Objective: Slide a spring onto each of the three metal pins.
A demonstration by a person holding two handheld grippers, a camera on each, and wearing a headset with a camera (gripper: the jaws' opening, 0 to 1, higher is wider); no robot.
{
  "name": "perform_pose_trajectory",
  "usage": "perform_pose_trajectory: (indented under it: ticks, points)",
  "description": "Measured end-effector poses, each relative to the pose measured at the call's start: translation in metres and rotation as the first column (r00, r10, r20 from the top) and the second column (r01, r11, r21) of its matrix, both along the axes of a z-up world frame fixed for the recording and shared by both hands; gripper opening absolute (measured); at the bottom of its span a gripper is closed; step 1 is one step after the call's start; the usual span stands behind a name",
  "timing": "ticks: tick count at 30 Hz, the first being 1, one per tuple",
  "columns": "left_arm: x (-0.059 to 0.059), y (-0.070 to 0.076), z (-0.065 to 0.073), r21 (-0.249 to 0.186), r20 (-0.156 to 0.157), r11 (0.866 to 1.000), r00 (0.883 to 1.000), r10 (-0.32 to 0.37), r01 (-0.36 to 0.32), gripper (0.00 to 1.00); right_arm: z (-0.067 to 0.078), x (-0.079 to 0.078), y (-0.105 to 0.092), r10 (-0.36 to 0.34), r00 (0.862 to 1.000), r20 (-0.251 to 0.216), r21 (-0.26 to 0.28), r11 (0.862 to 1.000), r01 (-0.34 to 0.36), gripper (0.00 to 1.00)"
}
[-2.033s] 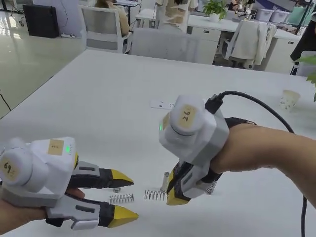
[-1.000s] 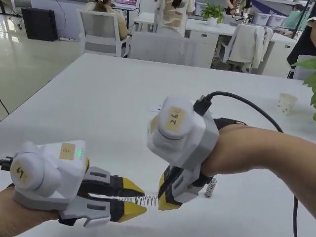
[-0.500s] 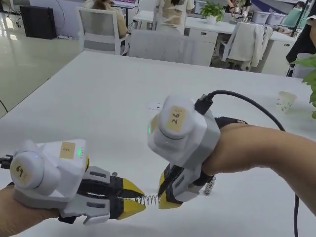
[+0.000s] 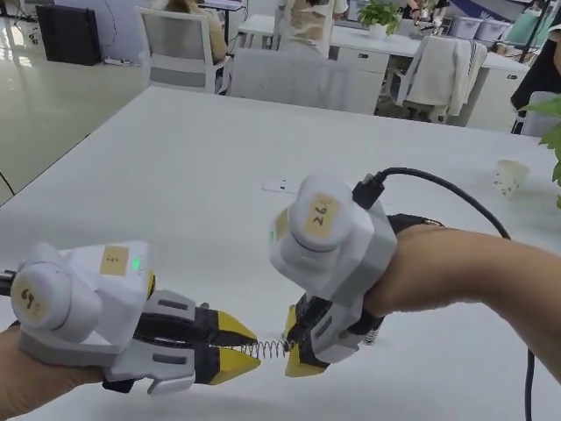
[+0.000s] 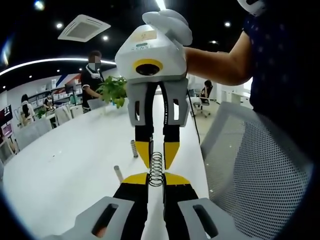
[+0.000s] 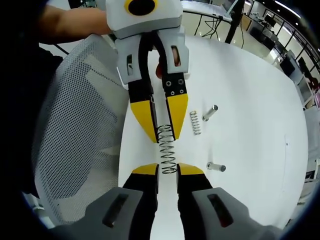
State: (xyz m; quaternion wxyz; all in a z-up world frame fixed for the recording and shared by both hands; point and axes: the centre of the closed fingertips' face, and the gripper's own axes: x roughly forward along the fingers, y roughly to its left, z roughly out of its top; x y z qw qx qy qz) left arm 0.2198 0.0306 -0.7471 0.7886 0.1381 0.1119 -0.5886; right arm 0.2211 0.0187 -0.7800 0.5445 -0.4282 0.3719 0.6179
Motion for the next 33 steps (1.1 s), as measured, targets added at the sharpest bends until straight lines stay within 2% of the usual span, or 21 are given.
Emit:
perform_pose_trajectory:
  ticks: [8,15,21,33]
  points:
    - [0.002,-0.001,0.000,-0.004,0.006,1.000,1.000,0.005,-0.005,0.02,0.002,0.003,0.000,0.002,1.000,0.013,0.010,1.000,-0.002,0.08]
    - [0.004,0.000,-0.001,0.005,0.018,1.000,1.000,0.015,-0.015,0.03,0.013,0.006,0.003,-0.024,1.000,0.013,0.036,0.999,0.023,0.08]
    - [0.004,0.001,-0.005,0.022,0.012,1.000,1.000,0.014,-0.014,0.03,0.020,0.004,0.009,-0.029,1.000,0.011,0.064,0.998,0.028,0.08]
    - [0.003,0.001,-0.010,0.028,-0.002,1.000,1.000,0.011,-0.011,0.03,0.031,-0.001,0.023,-0.028,1.000,0.003,0.105,0.994,0.027,0.08]
